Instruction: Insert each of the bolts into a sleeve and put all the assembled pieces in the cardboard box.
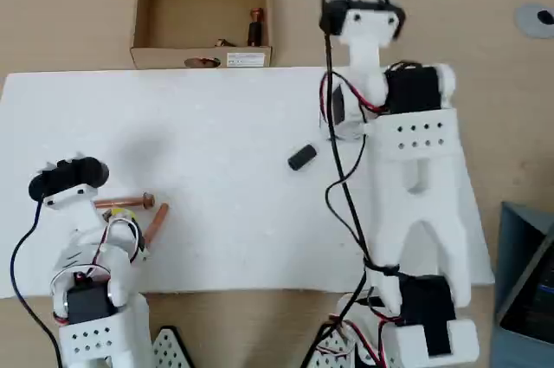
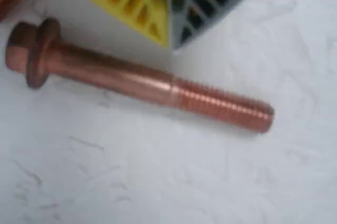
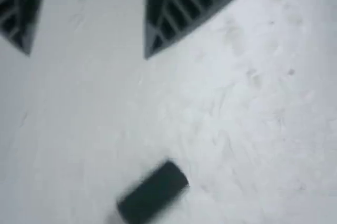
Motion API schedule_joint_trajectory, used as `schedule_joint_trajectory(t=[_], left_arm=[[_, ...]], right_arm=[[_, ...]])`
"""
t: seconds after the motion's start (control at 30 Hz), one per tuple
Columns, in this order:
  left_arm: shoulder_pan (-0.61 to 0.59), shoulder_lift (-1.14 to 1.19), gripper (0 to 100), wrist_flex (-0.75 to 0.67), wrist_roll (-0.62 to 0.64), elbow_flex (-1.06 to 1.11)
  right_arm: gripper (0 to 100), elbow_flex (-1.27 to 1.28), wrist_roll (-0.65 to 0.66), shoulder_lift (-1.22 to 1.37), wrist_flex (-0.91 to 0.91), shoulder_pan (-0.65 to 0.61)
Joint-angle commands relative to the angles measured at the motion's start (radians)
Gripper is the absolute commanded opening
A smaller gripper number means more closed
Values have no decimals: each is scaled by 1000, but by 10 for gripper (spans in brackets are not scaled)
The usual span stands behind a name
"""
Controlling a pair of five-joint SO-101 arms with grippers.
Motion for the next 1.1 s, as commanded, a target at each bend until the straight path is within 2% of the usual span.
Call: schedule_joint_trajectory(t=[0.0, 0.13, 0.33, 0.4, 0.6, 0.8, 1.07], left_arm=[[0, -8, 3, -9, -3, -8], [0, -8, 3, -9, -3, -8], [0, -8, 3, -9, -3, -8], [0, -8, 3, -9, -3, -8], [0, -8, 3, -9, -3, -6], [0, -8, 3, -9, -3, -6], [0, -8, 3, -9, -3, -6]], right_arm=[[166, 101, -140, -44, -34, 10], [166, 200, -216, -42, -120, -10], [167, 318, -224, -18, -209, -130], [168, 323, -272, 19, -224, -154], [176, 208, -336, 196, -230, -168], [272, 27, -348, 361, -227, -171], [272, -88, -347, 504, -227, -173]])
